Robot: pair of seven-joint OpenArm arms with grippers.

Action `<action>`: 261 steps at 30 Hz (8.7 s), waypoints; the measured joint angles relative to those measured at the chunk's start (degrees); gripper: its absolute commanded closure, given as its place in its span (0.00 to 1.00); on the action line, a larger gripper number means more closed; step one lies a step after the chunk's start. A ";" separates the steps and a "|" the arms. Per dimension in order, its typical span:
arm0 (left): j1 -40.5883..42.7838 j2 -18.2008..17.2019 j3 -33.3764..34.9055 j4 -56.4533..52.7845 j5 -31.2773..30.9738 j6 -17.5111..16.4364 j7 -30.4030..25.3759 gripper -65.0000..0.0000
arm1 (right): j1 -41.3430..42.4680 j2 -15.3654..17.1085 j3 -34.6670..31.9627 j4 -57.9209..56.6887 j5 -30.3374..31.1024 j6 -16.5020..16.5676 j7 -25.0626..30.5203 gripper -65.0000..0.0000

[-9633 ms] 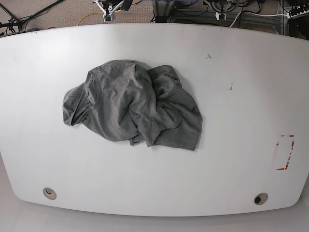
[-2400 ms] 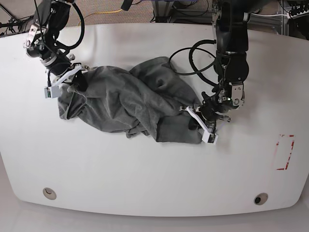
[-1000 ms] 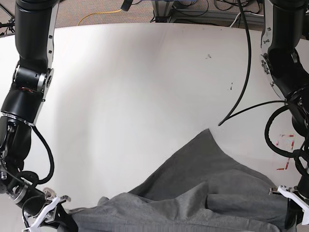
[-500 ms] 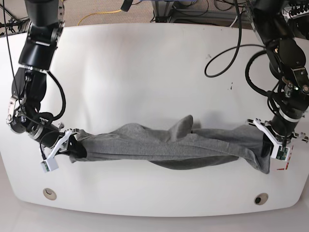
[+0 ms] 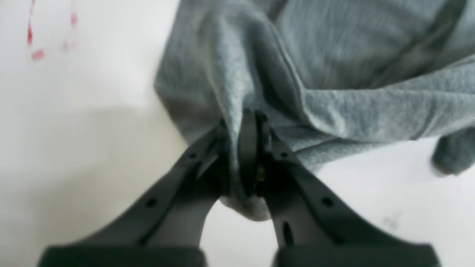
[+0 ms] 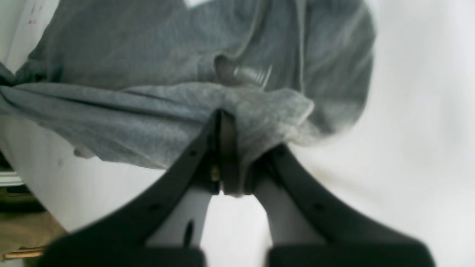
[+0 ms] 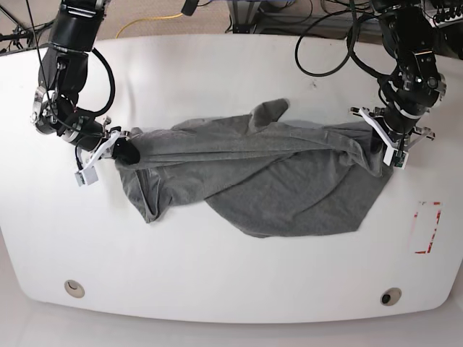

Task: Fold the T-shirt properly
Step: 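Lay the stretched shirt down, dragging both grippers back across the table, then release with the left gripper and regrasp the shirt edge nearer the middle, then drag the held shirt edge with the left gripper away from the right gripper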

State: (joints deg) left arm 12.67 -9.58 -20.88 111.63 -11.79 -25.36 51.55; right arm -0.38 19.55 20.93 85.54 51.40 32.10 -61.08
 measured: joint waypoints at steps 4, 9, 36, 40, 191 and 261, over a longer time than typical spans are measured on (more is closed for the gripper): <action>3.69 -0.17 -0.24 0.02 0.17 0.04 0.13 1.00 | -4.57 0.28 0.00 1.07 6.97 1.49 0.59 1.00; 4.81 -0.44 -0.24 0.04 0.11 0.00 0.00 1.00 | -9.20 0.92 0.07 1.07 11.61 1.22 0.57 1.00; 6.38 -1.42 -2.62 0.09 0.35 0.02 -0.02 1.00 | -20.46 -4.81 9.33 9.42 12.17 1.01 0.39 0.35; 6.36 -1.42 -2.58 0.09 0.37 0.02 0.04 1.00 | -20.33 -6.10 7.96 9.66 12.20 1.03 -1.42 0.35; -10.73 2.32 2.71 -16.94 2.14 -0.42 9.07 0.47 | -12.24 -10.49 0.33 9.97 2.84 1.16 -1.75 1.00; 0.04 -0.63 -24.35 0.22 1.84 -14.64 17.62 0.46 | -9.18 -9.75 3.45 4.72 0.22 0.96 -1.73 1.00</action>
State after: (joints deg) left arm 12.71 -10.22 -45.23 111.85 -9.96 -40.01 69.17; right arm -9.56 9.80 24.38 90.26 51.62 33.06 -62.81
